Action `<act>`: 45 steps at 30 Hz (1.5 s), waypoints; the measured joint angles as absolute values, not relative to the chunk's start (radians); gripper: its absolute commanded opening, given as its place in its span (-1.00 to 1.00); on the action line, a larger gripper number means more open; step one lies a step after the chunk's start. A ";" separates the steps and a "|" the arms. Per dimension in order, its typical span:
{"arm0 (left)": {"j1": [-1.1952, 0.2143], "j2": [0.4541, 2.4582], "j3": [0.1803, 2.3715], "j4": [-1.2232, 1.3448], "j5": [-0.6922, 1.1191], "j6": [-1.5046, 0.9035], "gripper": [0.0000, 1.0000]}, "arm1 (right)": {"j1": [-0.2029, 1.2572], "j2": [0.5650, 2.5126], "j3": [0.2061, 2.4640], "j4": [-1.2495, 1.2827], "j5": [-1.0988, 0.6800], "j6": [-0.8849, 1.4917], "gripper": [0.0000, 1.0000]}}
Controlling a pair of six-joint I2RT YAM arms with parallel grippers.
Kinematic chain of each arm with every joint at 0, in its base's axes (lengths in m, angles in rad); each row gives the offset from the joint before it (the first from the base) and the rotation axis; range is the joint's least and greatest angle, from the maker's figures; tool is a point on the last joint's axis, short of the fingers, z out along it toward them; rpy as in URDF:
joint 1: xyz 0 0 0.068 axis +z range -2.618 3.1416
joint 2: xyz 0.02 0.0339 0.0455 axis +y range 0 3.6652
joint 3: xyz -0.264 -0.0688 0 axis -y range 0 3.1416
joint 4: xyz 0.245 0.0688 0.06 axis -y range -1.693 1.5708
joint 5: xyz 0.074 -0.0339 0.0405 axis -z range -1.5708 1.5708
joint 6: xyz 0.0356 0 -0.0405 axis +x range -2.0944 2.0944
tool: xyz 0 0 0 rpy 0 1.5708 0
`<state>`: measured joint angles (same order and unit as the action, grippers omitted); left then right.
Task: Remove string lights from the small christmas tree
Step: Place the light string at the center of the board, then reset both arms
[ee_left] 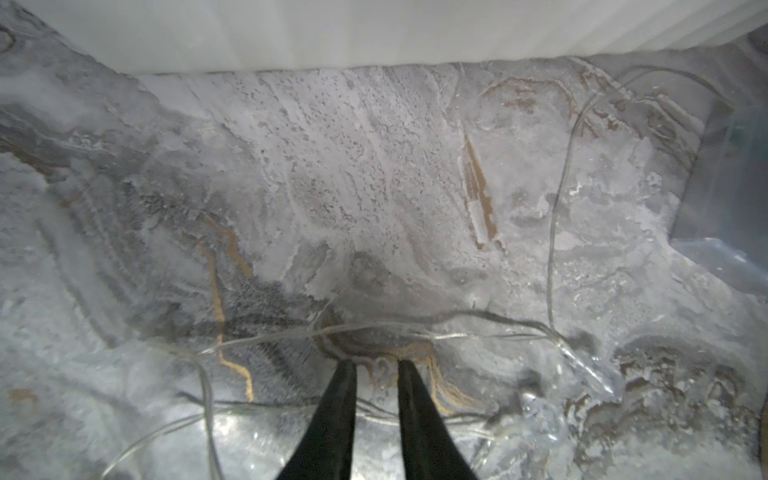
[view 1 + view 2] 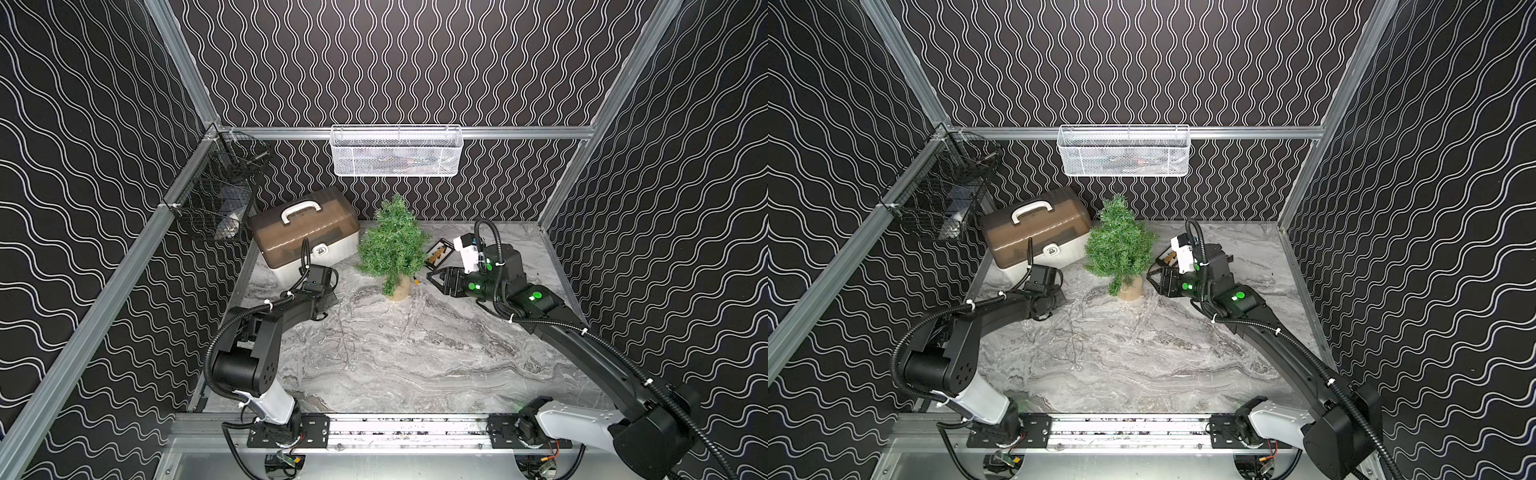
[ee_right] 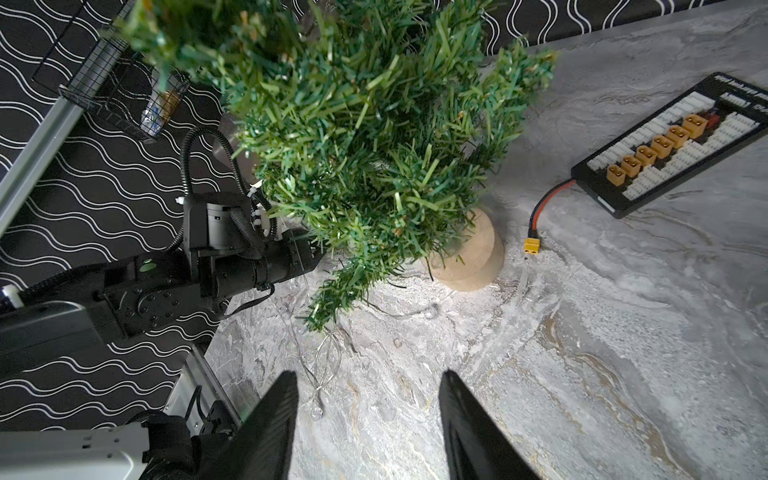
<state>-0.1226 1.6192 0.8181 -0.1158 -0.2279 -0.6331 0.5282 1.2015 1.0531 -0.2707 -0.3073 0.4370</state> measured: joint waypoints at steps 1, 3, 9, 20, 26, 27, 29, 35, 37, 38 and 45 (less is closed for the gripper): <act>-0.135 1.606 0.828 -0.136 -0.243 -0.633 -0.17 | 0.528 1.200 1.052 -0.270 -0.303 0.437 0.17; -0.176 1.575 0.861 -0.166 -0.276 -0.621 0.31 | 0.527 1.201 1.049 -0.271 -0.292 0.436 0.22; -0.242 1.486 0.973 -0.178 -0.346 -0.478 0.98 | 0.467 1.221 1.050 -0.289 -0.164 0.440 0.79; -0.244 1.309 0.629 0.218 -0.469 0.007 0.98 | 0.151 1.281 1.003 -0.336 0.208 0.498 1.00; -0.207 1.287 0.440 0.479 -0.471 0.115 0.98 | 0.096 1.350 0.920 -0.315 0.411 0.503 1.00; -0.207 1.295 0.430 0.516 -0.461 0.114 0.98 | 0.096 1.353 0.886 -0.281 0.448 0.491 1.00; -0.207 1.318 0.414 0.556 -0.445 0.102 0.98 | 0.095 1.358 0.789 -0.184 0.491 0.419 1.00; -0.189 1.422 0.350 0.688 -0.389 0.044 0.98 | 0.093 1.343 0.515 0.153 0.504 0.257 1.00; -0.176 1.449 0.350 0.757 -0.375 0.035 0.98 | 0.093 1.358 0.442 0.289 0.495 0.205 1.00; -0.166 1.460 0.350 0.775 -0.368 0.027 0.98 | 0.093 1.378 0.420 0.358 0.495 0.183 1.00; -0.107 1.646 0.264 1.025 -0.352 0.005 0.99 | 0.093 1.522 0.364 0.756 0.486 0.106 1.00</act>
